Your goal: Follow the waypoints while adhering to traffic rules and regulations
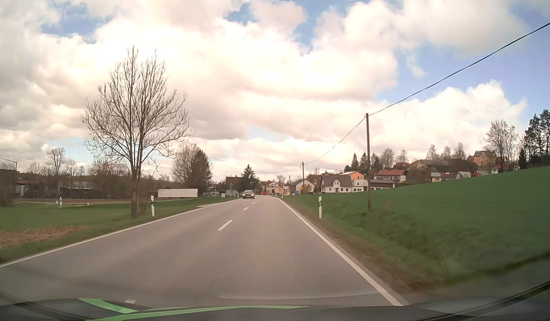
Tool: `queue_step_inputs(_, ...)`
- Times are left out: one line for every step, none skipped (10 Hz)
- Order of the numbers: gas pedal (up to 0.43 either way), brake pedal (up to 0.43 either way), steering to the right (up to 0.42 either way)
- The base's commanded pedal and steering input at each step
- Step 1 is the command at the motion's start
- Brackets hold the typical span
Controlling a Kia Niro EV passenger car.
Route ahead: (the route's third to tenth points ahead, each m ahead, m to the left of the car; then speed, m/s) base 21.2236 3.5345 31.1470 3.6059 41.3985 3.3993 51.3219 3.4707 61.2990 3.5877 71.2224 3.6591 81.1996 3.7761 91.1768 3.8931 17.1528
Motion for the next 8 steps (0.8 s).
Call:
queue_step_inputs(0.000, 0.000, 0.001)
queue_step_inputs(0.000, 0.000, 0.001)
queue_step_inputs(0.000, 0.000, 0.000)
queue_step_inputs(0.000, 0.000, 0.000)
queue_step_inputs(0.000, 0.000, 0.000)
queue_step_inputs(0.000, 0.000, 0.000)
queue_step_inputs(0.000, 0.000, 0.000)
queue_step_inputs(0.000, 0.000, 0.000)
